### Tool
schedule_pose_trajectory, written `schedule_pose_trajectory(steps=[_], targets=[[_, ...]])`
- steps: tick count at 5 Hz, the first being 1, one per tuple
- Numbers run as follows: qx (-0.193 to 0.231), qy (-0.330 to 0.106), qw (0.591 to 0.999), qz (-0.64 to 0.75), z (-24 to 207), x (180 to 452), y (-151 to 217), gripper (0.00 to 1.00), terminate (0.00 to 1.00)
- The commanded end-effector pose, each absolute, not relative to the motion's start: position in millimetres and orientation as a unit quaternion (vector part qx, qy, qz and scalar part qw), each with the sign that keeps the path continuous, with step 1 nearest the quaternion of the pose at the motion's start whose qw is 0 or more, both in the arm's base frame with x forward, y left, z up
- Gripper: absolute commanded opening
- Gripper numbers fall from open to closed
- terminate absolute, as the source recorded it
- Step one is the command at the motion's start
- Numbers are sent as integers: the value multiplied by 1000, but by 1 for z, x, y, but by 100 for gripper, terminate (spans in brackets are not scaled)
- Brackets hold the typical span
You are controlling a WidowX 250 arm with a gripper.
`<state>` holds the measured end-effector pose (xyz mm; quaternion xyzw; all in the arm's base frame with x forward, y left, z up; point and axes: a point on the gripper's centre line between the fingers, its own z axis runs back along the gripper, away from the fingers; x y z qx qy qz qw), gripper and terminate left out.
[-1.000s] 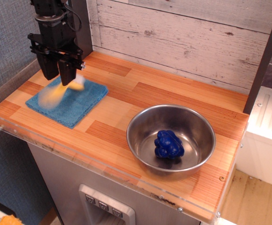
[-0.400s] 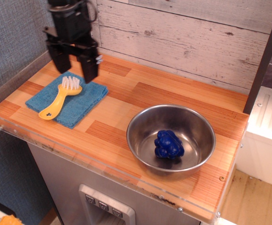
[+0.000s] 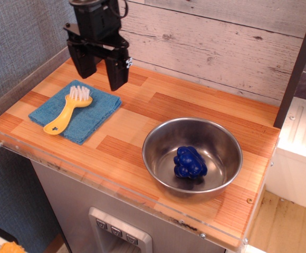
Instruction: Place brush on blue cloth.
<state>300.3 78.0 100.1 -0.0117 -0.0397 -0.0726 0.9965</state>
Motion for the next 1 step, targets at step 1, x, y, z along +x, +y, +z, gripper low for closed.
schedule_pose_trajectory(steps=[1], targets=[[-2, -62, 995, -75, 118, 303, 78, 100, 100]])
